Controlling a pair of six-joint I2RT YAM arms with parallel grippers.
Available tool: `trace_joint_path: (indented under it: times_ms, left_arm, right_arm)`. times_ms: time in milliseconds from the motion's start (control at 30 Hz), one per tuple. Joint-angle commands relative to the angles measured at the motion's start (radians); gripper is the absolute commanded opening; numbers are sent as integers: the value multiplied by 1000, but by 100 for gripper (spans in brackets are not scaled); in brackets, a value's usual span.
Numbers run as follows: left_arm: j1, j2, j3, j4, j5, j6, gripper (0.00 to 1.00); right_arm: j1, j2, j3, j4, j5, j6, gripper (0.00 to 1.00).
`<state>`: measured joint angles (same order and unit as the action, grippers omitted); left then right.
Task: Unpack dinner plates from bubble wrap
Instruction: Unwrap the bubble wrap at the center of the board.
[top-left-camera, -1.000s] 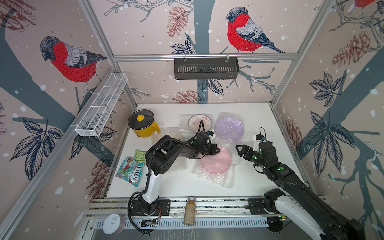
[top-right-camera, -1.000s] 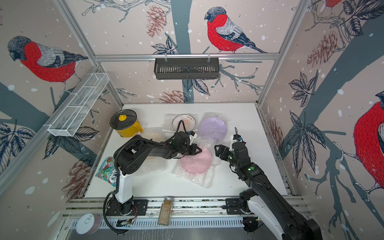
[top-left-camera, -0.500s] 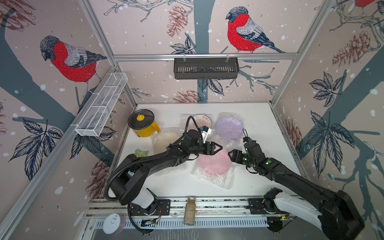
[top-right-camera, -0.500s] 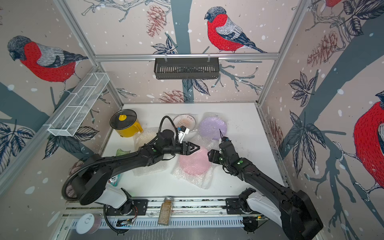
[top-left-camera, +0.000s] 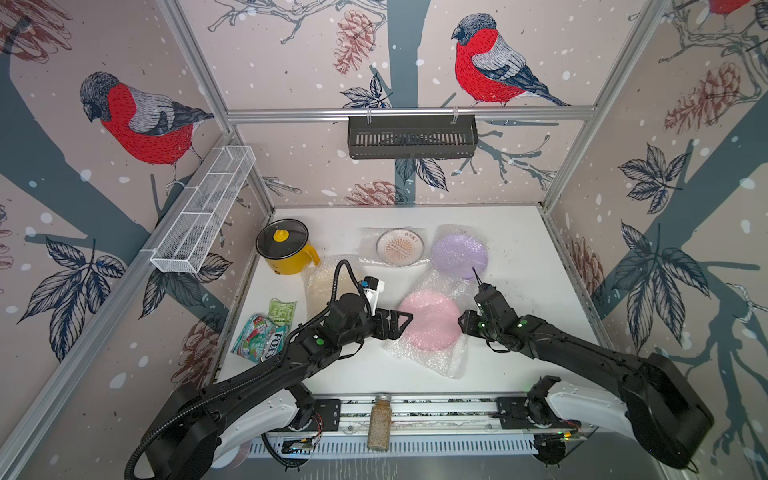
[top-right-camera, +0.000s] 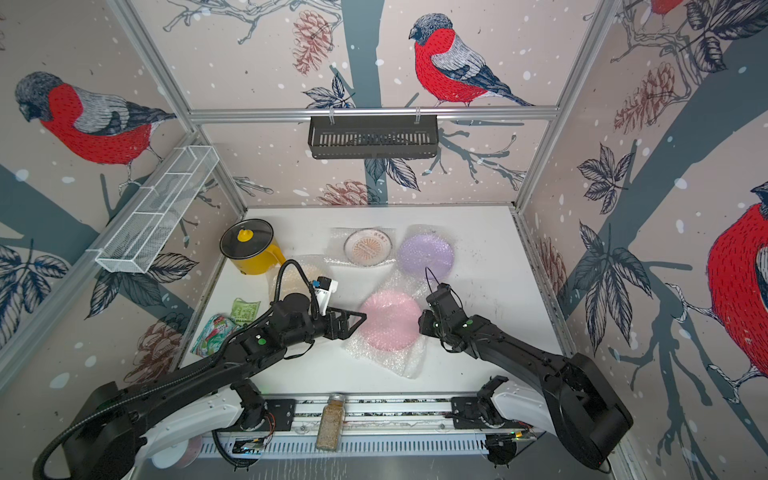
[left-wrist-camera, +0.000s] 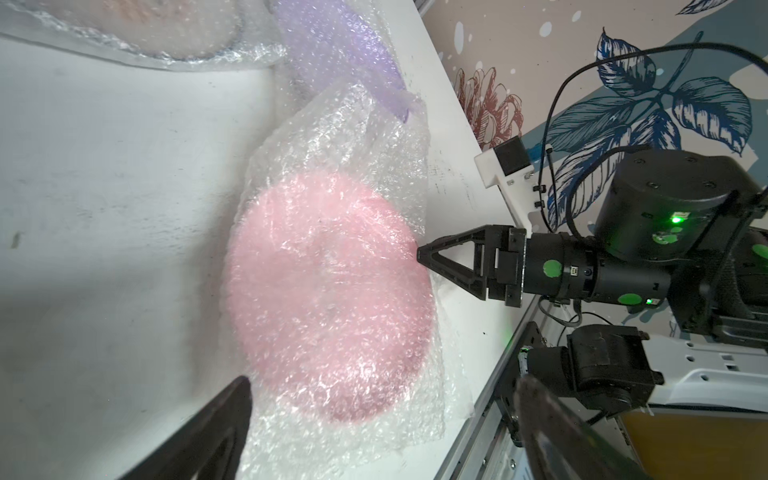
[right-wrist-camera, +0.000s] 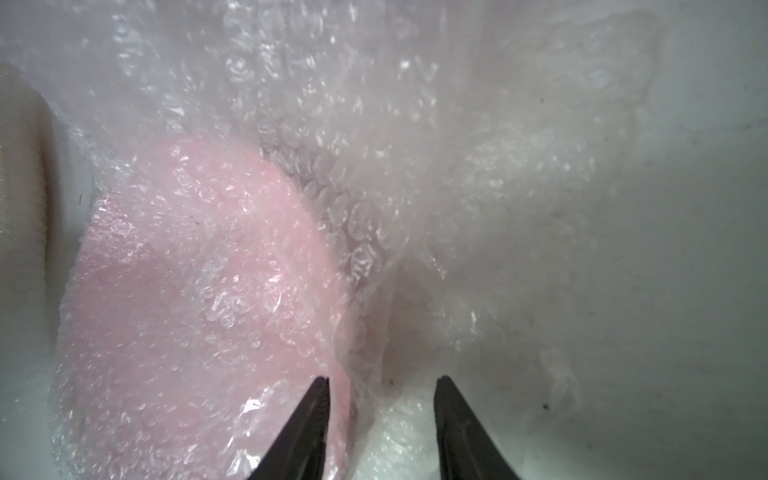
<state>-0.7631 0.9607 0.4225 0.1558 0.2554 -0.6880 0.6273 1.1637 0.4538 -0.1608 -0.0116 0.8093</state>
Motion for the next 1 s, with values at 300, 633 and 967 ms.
trace_joint_path:
  times_ms: [300, 633, 967]
  left_arm:
    - [1, 34, 3, 3, -57, 4, 97]
    - [1, 21, -2, -20, -89, 19, 97]
    - [1, -76, -31, 8, -129, 40, 97]
  right_arm:
    - [29, 138, 83, 11, 68, 27, 31]
    - [38, 196, 106, 25, 47, 41, 16]
    - [-51, 74, 201, -67, -23, 2, 5]
